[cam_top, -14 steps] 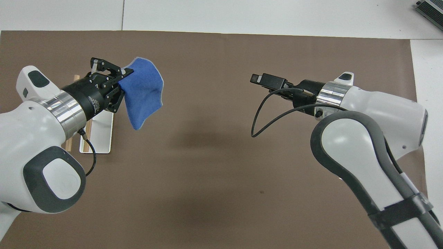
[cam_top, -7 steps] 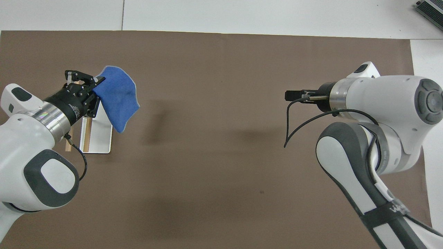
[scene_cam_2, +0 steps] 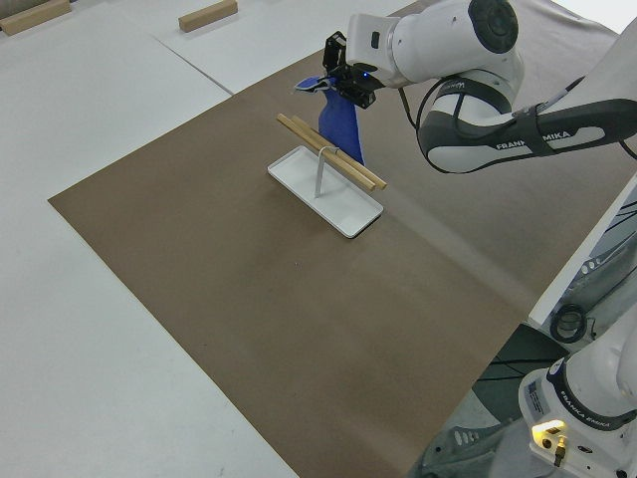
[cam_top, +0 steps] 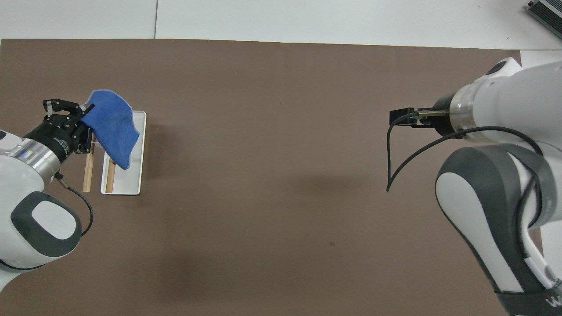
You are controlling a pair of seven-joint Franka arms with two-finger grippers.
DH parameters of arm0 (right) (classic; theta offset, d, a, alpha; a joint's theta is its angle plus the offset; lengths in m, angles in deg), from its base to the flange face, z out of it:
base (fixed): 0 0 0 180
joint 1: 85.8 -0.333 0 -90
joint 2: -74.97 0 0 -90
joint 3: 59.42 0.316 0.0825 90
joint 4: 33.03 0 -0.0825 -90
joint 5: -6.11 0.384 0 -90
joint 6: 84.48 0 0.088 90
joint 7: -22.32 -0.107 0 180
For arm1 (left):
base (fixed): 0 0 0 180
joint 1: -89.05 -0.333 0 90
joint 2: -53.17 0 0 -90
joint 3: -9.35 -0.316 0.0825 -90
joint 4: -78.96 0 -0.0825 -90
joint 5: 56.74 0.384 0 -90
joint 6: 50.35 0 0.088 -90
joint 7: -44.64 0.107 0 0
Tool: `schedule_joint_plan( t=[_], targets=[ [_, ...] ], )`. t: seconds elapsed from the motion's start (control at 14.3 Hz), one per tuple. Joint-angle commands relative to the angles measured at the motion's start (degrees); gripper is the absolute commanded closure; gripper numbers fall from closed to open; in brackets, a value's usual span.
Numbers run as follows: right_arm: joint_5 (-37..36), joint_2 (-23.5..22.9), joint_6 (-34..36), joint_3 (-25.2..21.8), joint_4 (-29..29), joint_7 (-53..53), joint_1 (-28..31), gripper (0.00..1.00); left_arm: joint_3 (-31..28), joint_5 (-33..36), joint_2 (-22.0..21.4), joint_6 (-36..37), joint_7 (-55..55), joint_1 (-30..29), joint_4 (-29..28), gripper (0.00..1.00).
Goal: Right arm passes towel to left arm to hang
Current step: 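Carry the towel with the left gripper over the sticks while the right gripper retracts, then lower the towel onto the sticks and open the left gripper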
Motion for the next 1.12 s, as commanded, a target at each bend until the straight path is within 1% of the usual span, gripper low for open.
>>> schedule_joint_plan(
  t=[0.0,0.07,0.14,0.35,0.42,0.56,0.63,0.7,0.84,0.98,1.05],
  targets=[
    [-2.72,-0.32,5.85,0.14,4.40,-1.15,1.62,0.00,0.78,0.03,0.23,-2.18,-1.02,-3.90,-1.02,1.00],
    [-2.98,0.47,7.26,-0.04,5.01,-1.15,1.72,0.00,0.78,-0.05,0.32,-2.18,-1.19,-4.70,-1.02,1.00],
    [-3.68,1.08,8.58,-1.34,5.11,-1.15,1.11,0.00,0.78,-0.14,0.32,-2.18,-1.37,-5.84,-1.02,1.00],
    [-4.57,2.76,12.53,-7.31,6.33,-0.28,-1.97,0.00,0.69,-1.45,1.46,-2.18,-2.68,-6.38,-1.11,1.00],
    [-4.57,2.85,14.37,-8.20,7.82,0.42,-2.06,0.00,0.69,-1.72,1.64,-2.09,-3.82,-7.42,-1.20,1.00],
    [-6.05,1.62,22.26,-9.96,14.48,4.71,-1.89,0.00,0.78,-1.72,1.64,-1.91,-4.18,-8.66,-1.46,1.00],
    [-6.32,0.83,25.17,-10.93,16.60,6.56,-1.89,0.00,0.69,-1.72,1.64,-1.65,-4.18,-8.92,-1.55,1.00],
    [-6.06,0.74,25.98,-11.72,16.71,6.93,-1.97,0.00,0.78,-1.64,1.64,-1.39,-4.18,-10.23,-1.46,1.00],
    [-5.62,1.35,25.99,-11.90,14.79,5.97,-2.58,0.00,0.78,-1.72,1.73,-1.21,-4.18,-11.21,-1.55,0.99],
    [-5.54,3.45,25.64,-11.90,10.66,4.48,-3.03,0.00,0.69,-1.72,1.64,0.28,-4.36,-11.39,-1.64,0.92],
    [-5.53,4.77,25.38,-11.90,7.69,4.73,-3.12,0.00,0.69,-1.72,1.46,0.81,-4.45,-11.47,-1.99,0.91]
  ],
)
